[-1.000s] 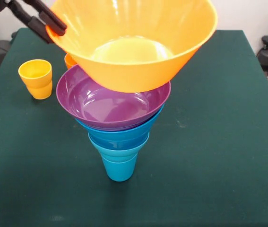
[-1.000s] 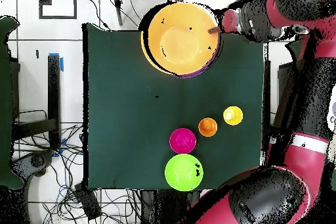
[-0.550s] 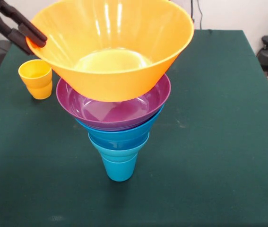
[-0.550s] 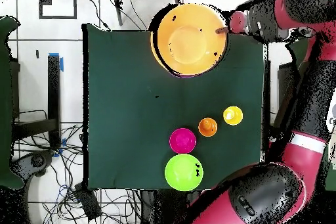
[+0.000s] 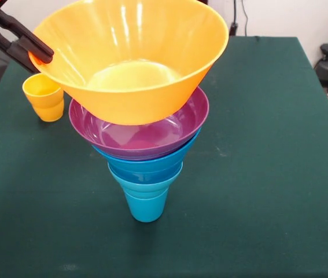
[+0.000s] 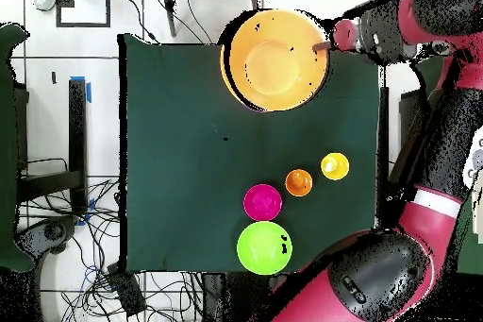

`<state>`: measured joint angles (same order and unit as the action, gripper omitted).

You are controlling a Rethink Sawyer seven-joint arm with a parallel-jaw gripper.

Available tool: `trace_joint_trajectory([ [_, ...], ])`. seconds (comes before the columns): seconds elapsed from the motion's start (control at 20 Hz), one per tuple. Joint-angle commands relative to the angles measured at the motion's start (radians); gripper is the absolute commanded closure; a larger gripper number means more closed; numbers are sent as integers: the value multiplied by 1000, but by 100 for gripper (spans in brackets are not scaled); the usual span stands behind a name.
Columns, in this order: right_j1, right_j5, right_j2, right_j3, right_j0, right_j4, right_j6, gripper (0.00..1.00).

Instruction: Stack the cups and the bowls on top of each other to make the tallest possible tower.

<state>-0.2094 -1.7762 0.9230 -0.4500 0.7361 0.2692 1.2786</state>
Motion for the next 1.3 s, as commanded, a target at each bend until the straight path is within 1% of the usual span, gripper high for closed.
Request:
trace_joint_trajectory([
  [0.05, -8, -75, 41, -6, -10, 58, -318, 100],
  [0.3, -34, -11, 7, -100, 22, 15, -317, 100],
  [0.4, -39, 3, 4, -120, 30, 8, -318, 100],
  [0.5, -36, 7, 8, -121, 31, 9, -320, 100],
  [0.65, -24, -16, 25, -81, 22, 25, -321, 100],
  [0.75, -24, -17, 26, -78, 21, 30, -328, 100],
  [1.15, -25, 25, 19, -120, 28, 16, -327, 100],
  [1.3, -25, 36, 20, -122, 22, 16, -319, 100],
])
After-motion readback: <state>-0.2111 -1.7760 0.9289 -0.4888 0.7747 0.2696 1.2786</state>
